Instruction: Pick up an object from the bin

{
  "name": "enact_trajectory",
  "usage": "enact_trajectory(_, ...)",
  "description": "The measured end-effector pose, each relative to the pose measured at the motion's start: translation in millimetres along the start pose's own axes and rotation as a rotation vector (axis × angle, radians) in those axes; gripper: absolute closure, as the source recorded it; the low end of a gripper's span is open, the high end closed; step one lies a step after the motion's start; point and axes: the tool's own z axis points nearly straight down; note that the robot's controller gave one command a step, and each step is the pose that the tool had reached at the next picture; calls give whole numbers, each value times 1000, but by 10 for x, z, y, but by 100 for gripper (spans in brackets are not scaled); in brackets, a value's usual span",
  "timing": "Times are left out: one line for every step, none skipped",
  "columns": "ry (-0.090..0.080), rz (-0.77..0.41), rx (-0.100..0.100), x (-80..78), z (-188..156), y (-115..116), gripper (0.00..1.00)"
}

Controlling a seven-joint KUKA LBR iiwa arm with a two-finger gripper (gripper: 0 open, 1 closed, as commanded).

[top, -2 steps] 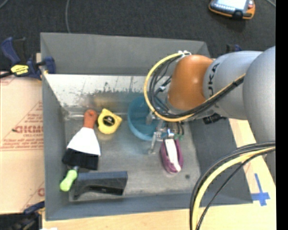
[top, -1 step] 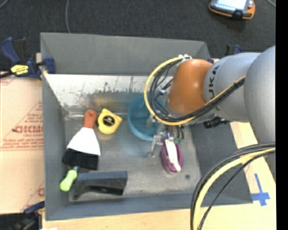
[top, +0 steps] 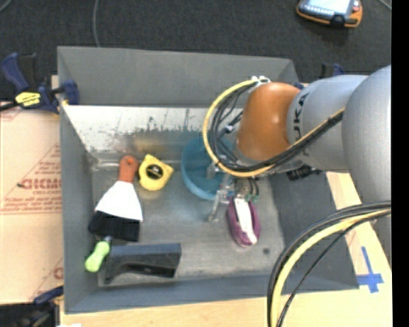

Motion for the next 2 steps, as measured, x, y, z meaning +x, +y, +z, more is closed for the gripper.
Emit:
enact_trajectory(-2,16,-1,-18,1,-63,0)
enact_trajectory(-2,16,-1,56,-78,-73,0)
